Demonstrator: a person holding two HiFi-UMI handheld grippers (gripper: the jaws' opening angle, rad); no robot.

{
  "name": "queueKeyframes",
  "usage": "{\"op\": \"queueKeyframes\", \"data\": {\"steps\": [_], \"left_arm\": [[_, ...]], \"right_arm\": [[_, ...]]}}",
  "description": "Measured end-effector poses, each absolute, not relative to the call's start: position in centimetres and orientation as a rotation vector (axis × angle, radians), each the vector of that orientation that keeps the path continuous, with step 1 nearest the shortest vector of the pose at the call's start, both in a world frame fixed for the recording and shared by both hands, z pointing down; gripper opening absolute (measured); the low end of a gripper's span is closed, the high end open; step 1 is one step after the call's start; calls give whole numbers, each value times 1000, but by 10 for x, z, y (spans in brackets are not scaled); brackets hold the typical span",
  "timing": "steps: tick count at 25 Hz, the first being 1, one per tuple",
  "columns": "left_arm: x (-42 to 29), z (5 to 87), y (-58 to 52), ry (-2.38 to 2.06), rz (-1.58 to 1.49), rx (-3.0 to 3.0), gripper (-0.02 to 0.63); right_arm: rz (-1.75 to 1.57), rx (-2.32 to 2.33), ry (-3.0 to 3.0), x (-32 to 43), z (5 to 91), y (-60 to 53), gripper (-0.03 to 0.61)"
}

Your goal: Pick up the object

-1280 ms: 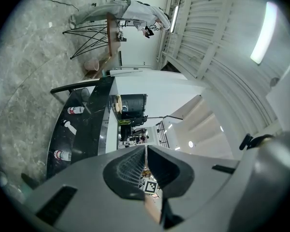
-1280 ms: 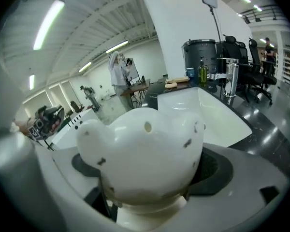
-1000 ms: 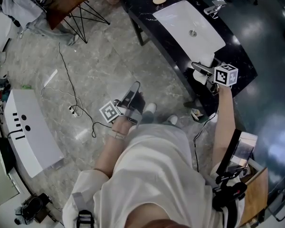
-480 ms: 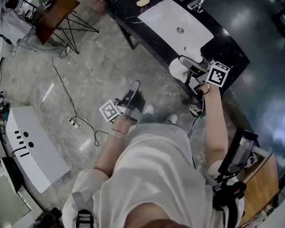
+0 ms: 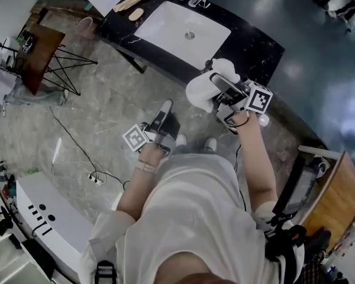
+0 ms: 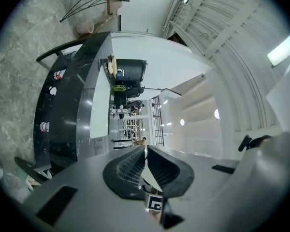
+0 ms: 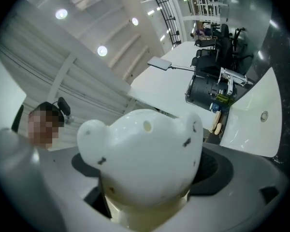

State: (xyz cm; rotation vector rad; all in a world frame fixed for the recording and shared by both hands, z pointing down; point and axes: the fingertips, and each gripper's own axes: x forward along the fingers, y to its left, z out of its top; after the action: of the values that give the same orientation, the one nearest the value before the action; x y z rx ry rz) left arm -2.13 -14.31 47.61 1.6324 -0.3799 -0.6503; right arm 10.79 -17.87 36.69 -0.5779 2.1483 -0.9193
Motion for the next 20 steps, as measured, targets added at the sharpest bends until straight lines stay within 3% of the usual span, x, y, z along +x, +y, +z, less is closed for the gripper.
{"op": "queueKeyframes", "data": {"steps": [20], "left_arm": [[116, 454, -118, 24, -511, 1658, 8]], "right_arm": [[-715, -723, 1773, 192, 355, -80, 497]]}}
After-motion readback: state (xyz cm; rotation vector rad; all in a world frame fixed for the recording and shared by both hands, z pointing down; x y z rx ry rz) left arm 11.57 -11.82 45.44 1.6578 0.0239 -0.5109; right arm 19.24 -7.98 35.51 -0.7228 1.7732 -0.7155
